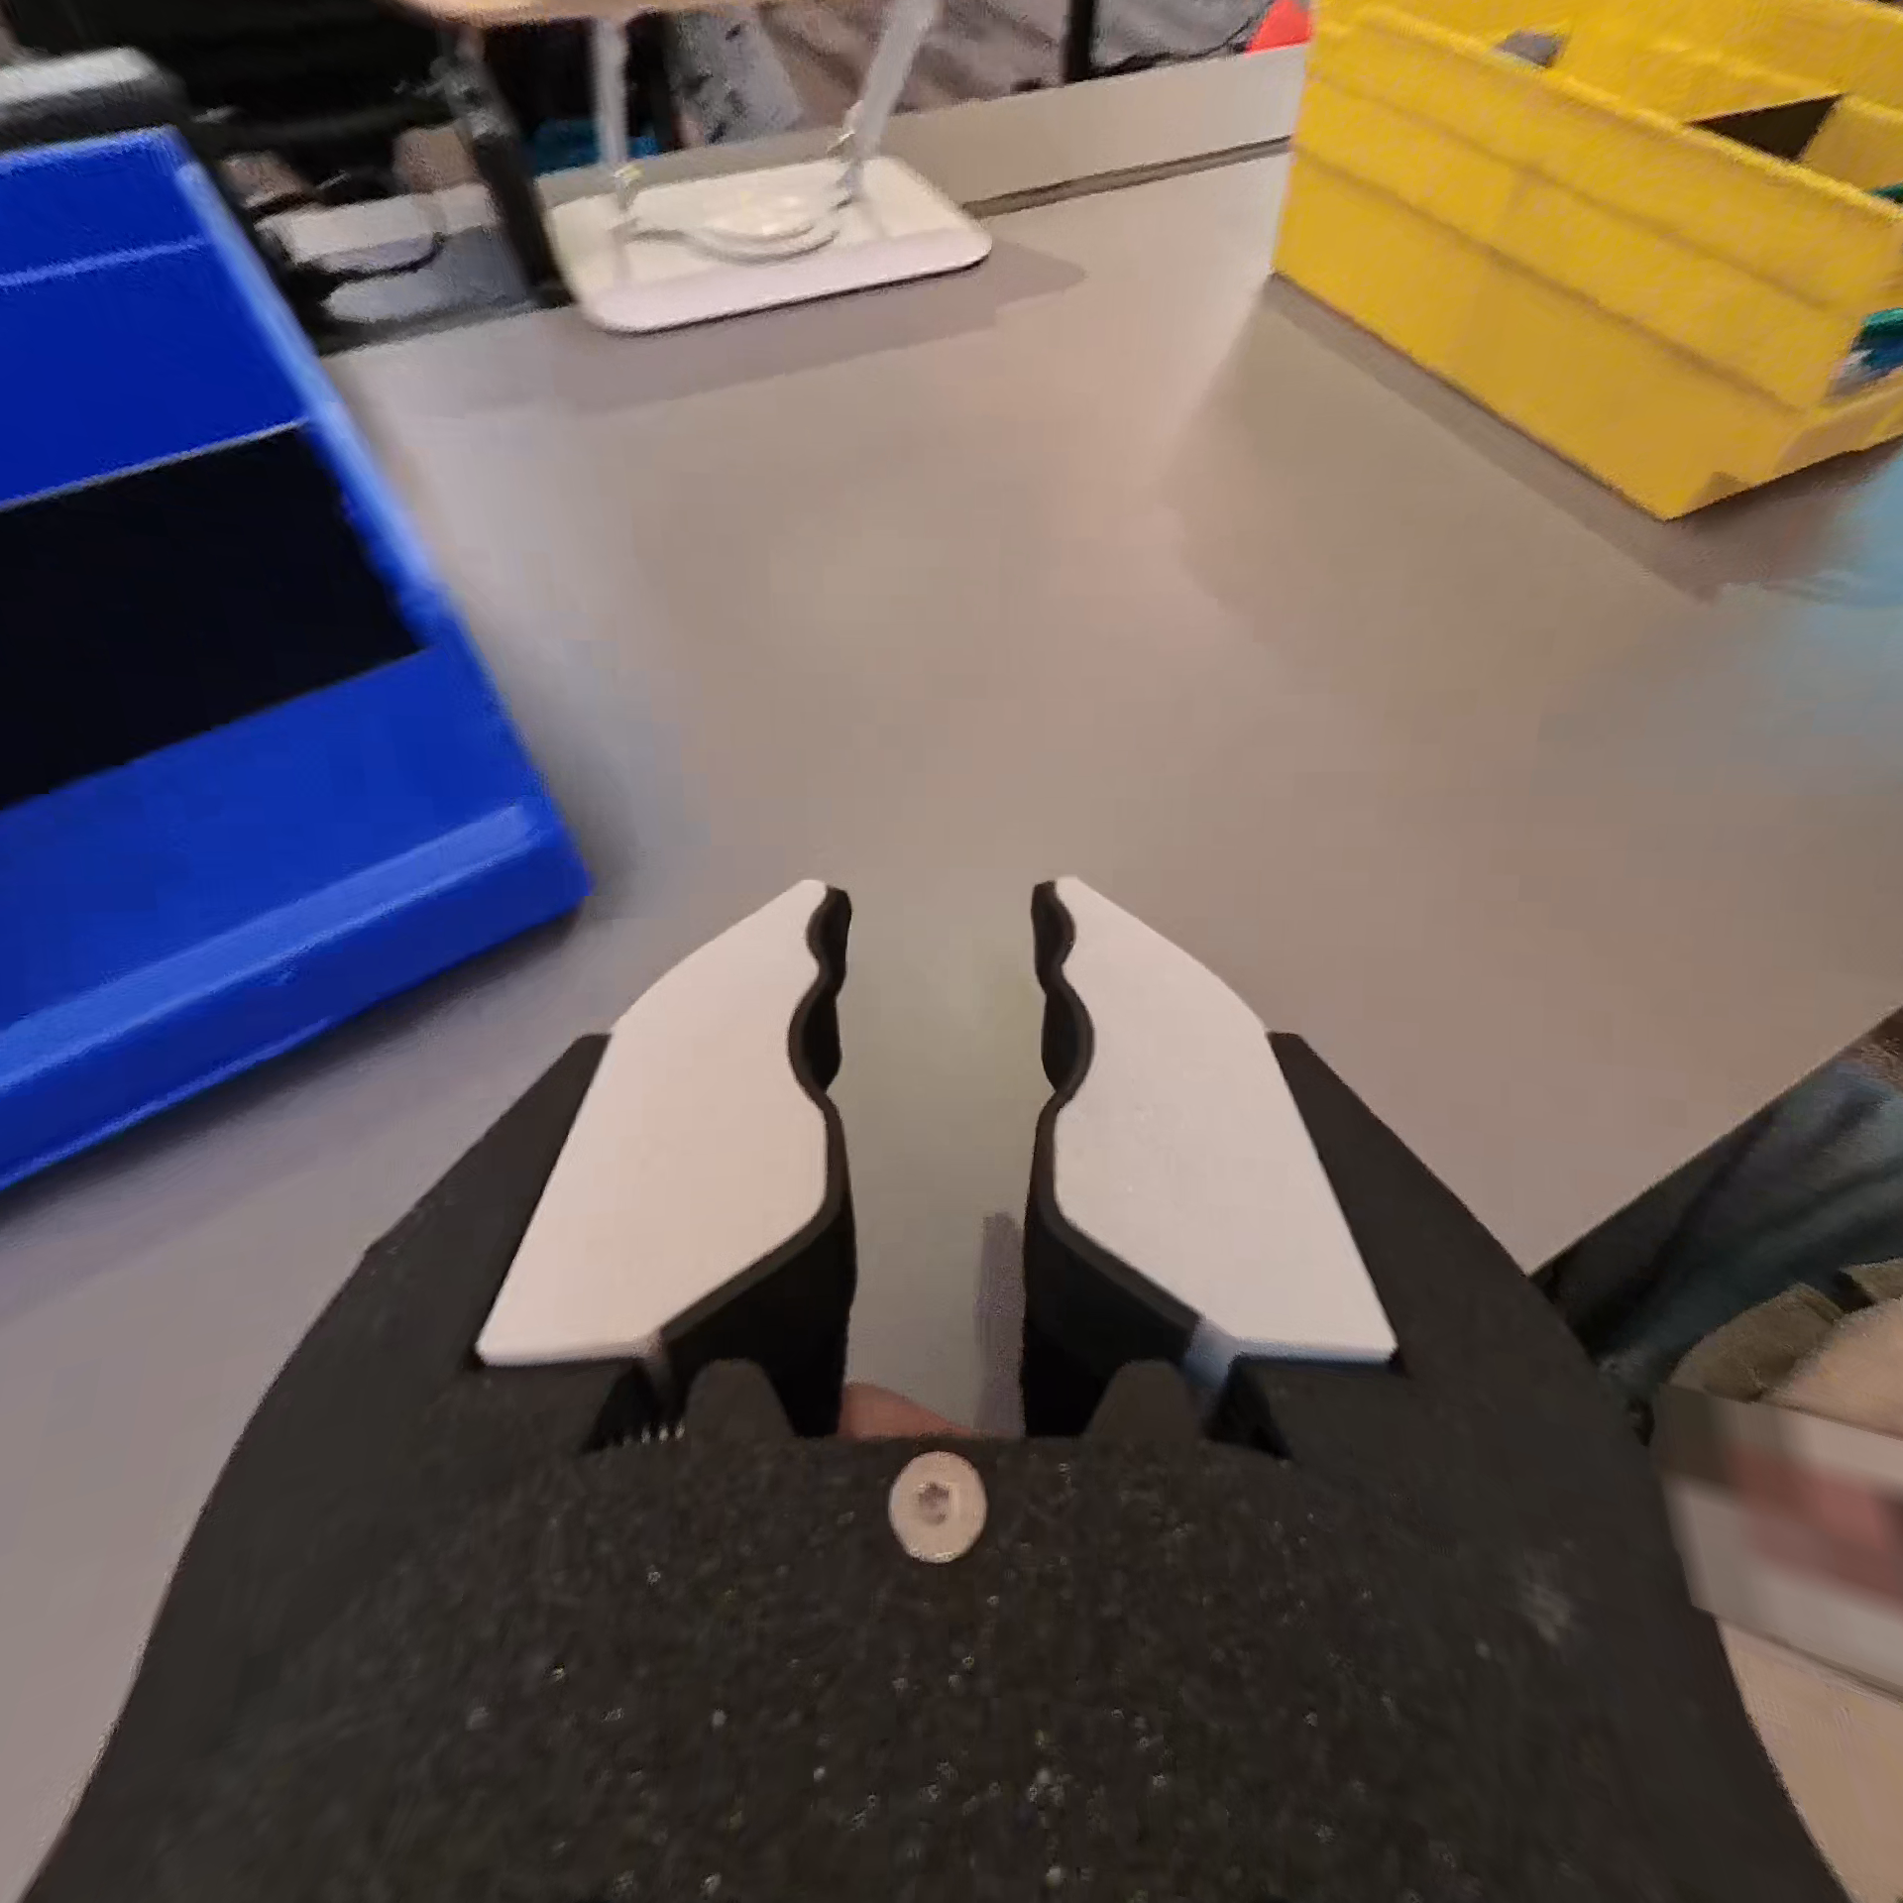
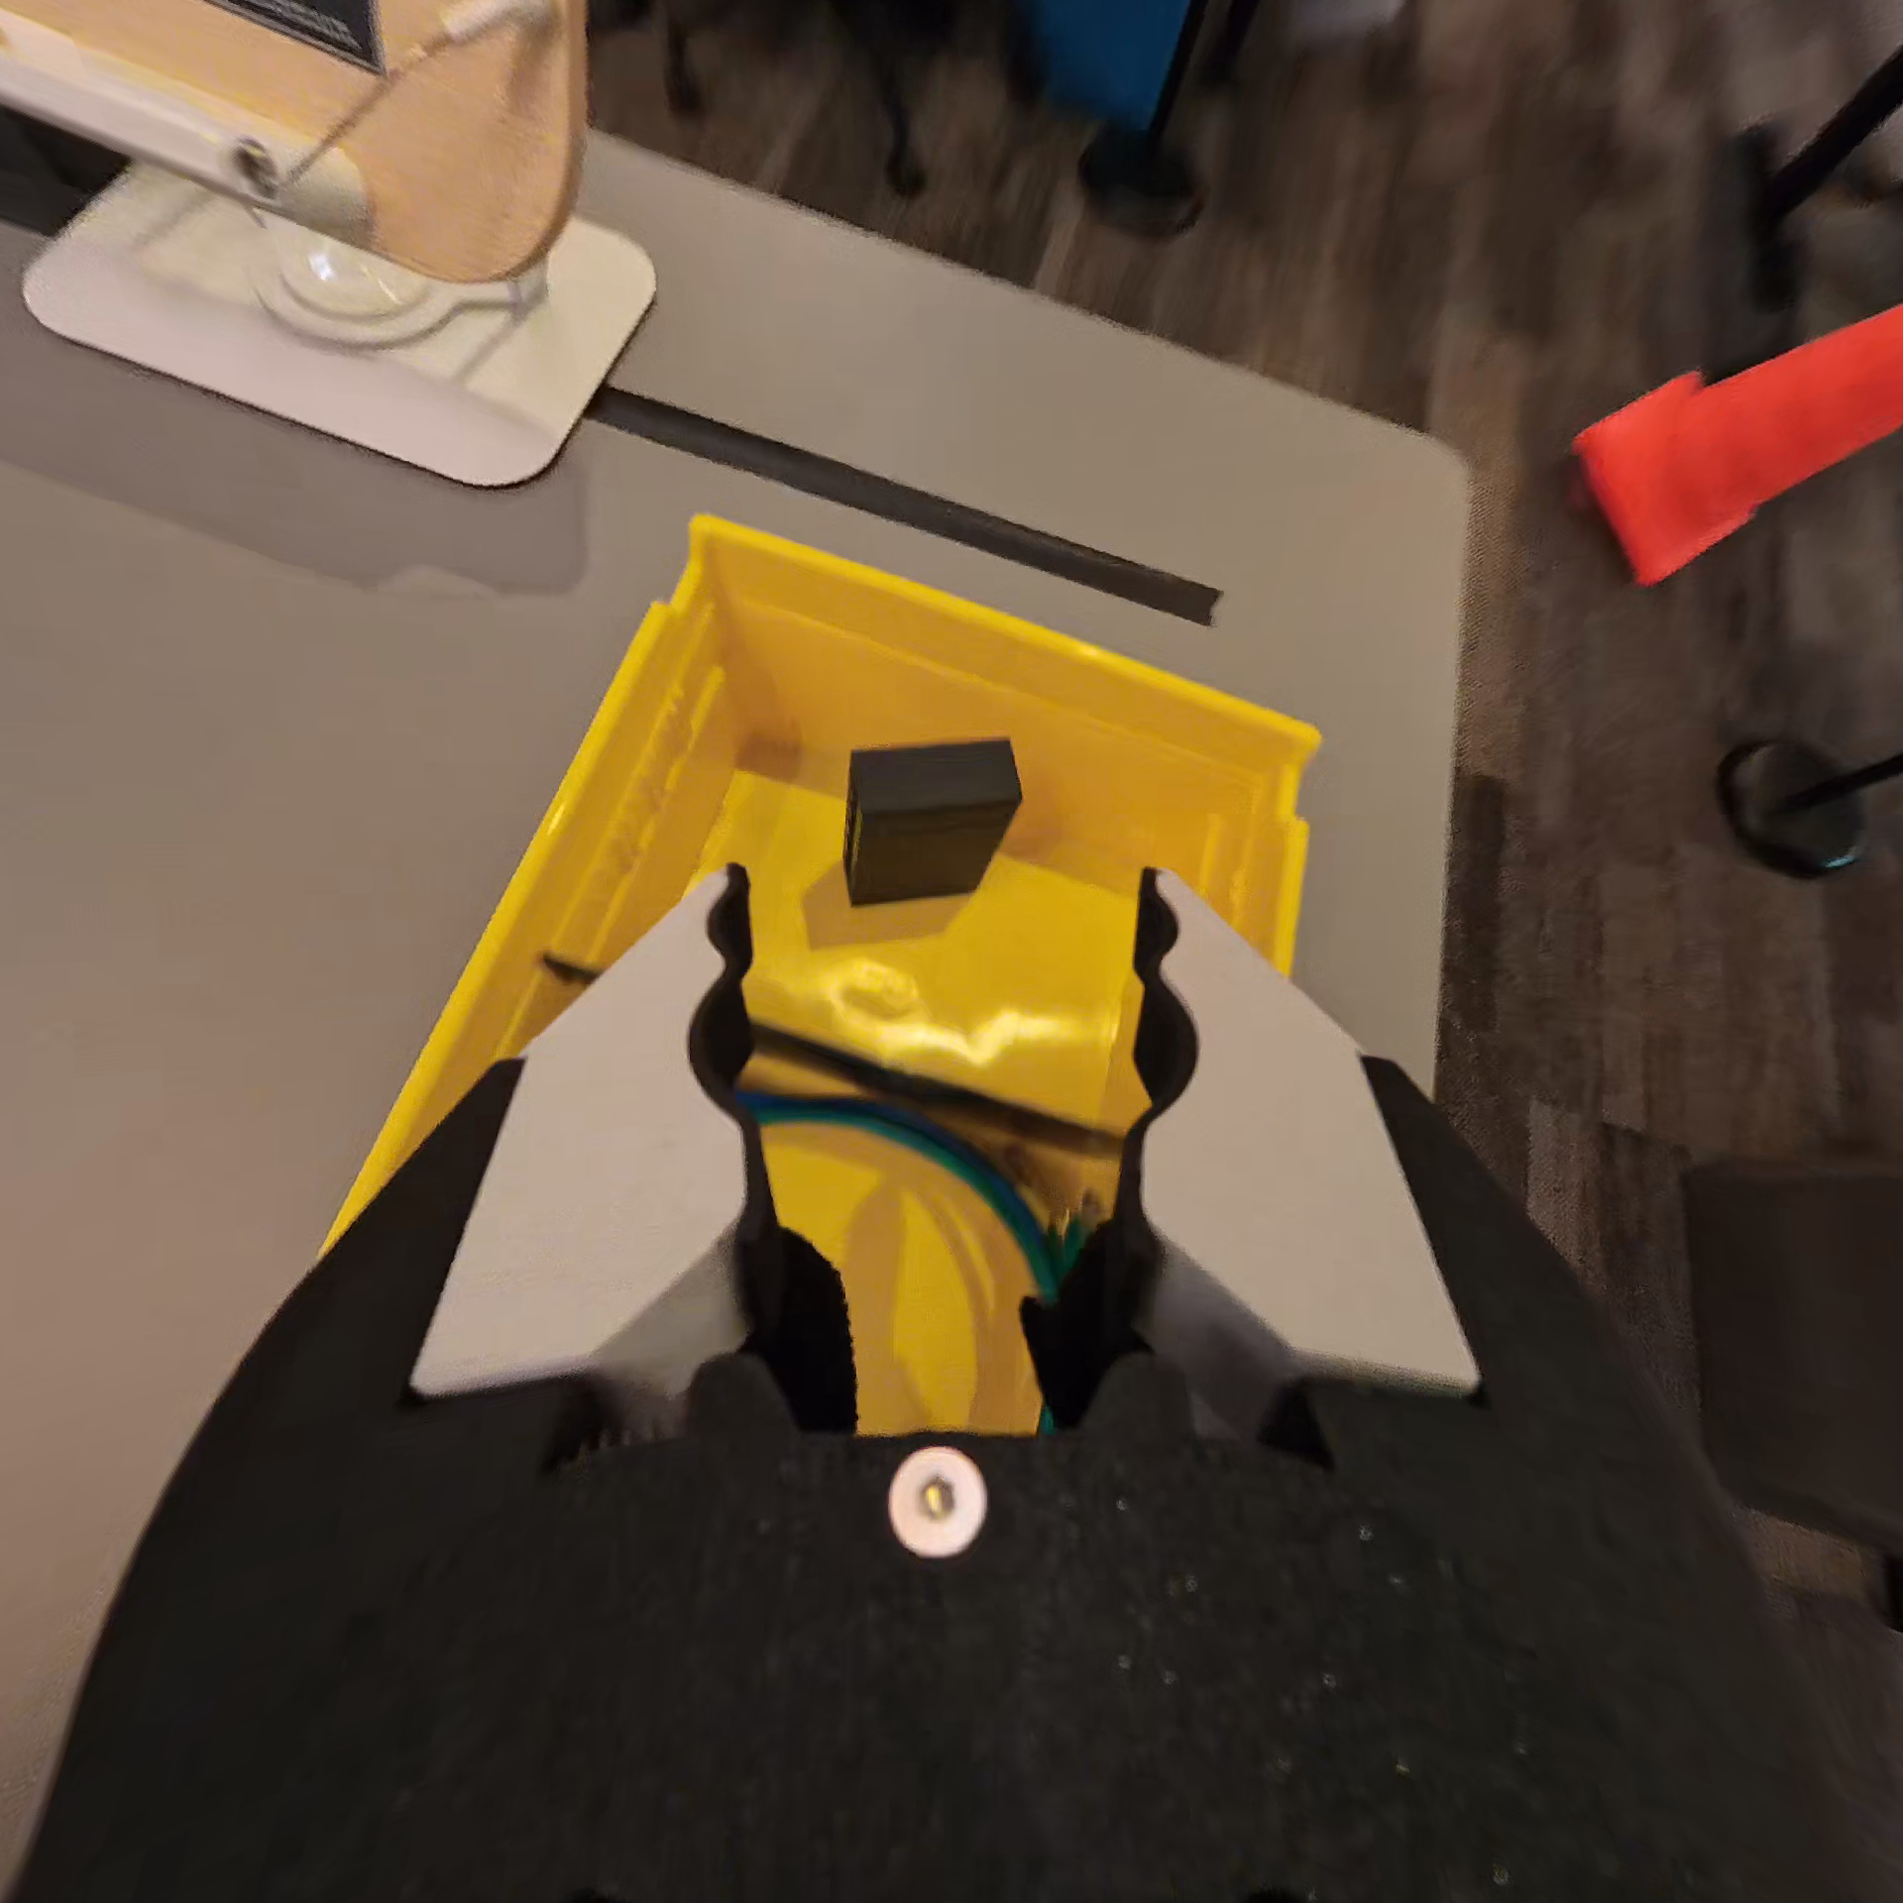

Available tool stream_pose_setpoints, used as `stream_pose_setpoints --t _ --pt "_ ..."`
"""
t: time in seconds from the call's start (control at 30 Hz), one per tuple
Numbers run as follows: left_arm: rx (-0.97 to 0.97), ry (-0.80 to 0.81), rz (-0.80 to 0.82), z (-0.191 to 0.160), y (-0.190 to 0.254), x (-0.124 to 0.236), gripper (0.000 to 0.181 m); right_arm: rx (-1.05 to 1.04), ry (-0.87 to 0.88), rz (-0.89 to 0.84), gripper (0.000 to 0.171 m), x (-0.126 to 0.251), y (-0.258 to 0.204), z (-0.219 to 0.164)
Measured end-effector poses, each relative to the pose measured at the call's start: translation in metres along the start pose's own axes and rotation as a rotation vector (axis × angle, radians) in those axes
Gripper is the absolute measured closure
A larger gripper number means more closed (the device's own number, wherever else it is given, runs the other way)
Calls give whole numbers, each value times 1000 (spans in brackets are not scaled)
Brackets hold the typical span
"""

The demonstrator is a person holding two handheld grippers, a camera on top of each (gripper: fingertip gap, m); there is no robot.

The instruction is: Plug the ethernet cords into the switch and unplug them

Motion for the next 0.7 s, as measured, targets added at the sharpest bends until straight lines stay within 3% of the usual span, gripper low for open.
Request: stream_pose_setpoints --t 0.2,0.33,0.57,0.7 --pt "152 -15 212 -27 -43 47 146 -305 280 144 104 79 -48 -117" --pt "260 21 314 -47 -69 57 145 -346 381 62 106 98 -68 -177" --pt "366 51 372 -60 -77 68 146 -206 432 -125 115 93 -60 -198" --pt "413 64 338 -62 -72 70 146 -158 442 -125 115 91 -65 -192"
Point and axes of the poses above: each gripper's, where its closed fingertips meet, x back along the fingers, z out of its top, y = z × x across the jaws, the point moved 7 cm from there along x, back along the fingers, and after that the axes turned 9 degrees about -x, right-handed, at the moved point
